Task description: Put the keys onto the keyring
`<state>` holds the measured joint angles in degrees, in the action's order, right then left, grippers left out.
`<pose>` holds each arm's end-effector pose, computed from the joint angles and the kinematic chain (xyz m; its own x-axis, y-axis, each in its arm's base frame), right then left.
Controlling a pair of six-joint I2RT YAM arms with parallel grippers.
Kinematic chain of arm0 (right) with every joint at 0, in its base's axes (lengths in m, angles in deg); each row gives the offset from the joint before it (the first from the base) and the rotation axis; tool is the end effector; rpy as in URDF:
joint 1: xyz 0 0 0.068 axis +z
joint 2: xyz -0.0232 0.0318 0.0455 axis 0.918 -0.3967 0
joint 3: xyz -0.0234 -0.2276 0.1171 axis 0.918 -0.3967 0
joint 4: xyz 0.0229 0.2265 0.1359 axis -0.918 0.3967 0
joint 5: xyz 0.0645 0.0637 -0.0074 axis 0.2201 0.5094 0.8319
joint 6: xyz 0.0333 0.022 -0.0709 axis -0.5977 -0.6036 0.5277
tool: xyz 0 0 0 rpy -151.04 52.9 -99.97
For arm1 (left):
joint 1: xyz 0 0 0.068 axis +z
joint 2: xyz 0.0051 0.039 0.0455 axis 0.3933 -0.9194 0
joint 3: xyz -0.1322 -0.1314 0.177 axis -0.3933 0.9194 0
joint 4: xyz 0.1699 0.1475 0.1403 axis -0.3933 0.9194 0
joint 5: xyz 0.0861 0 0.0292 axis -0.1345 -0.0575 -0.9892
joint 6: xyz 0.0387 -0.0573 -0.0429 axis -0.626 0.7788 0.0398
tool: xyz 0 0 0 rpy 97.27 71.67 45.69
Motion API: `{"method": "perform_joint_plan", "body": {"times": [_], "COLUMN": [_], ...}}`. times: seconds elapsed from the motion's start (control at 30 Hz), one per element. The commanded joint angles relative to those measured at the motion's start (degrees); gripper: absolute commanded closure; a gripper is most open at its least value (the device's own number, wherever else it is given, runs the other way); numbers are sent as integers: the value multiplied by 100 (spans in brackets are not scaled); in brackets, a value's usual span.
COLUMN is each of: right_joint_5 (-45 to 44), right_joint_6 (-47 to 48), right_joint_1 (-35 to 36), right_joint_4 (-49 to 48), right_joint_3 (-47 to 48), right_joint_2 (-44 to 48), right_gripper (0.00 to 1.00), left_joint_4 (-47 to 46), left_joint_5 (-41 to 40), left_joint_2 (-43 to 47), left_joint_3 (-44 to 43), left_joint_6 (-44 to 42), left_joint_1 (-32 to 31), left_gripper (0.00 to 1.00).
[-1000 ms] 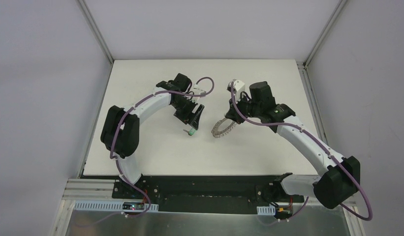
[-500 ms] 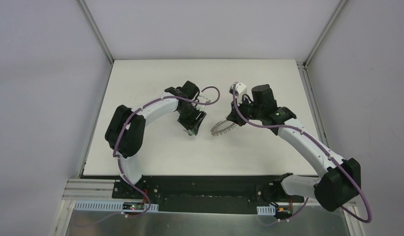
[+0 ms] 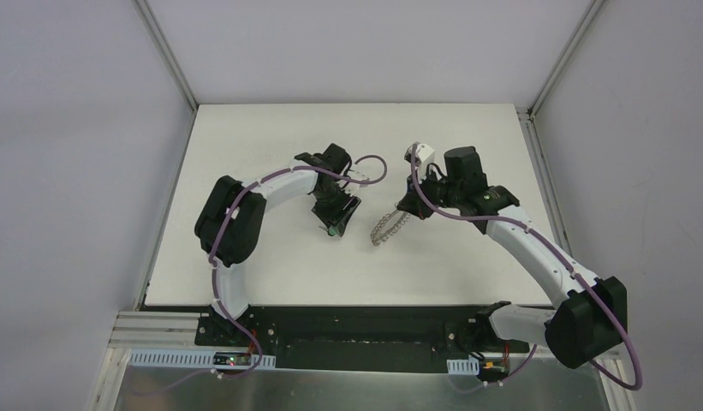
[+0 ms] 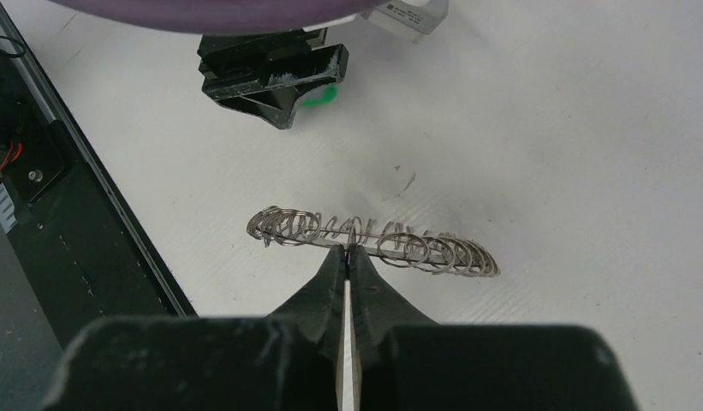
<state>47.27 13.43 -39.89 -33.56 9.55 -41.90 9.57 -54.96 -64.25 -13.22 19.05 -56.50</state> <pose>0.2580 0.1686 0.2723 -0.1617 -0.4457 -0.8805 -0.8847 0.4608 -0.0708 0.3199 -0.2384 0.1368 -0.6959 0.6003 -0.3942 0.7109 0.6533 -0.2603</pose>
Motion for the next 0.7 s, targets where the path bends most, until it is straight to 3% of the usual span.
{"method": "perform_joint_plan", "body": {"times": [0.0,0.67], "right_joint_5": [294,577], "right_joint_6": [-26,-95], "right_joint_1": [-95,-272], "right_joint_4": [-217,-111], "right_joint_3": [39,75], "right_joint_2": [137,-26], "right_gripper": [100,100], "left_joint_4": [50,205], "left_joint_5": [77,373], "left_joint_2": [-60,-140], "left_joint_3": [-196,-254], "left_joint_6": [-183,-295], "left_joint_1": [-23,-102], "left_gripper": [48,65]}}
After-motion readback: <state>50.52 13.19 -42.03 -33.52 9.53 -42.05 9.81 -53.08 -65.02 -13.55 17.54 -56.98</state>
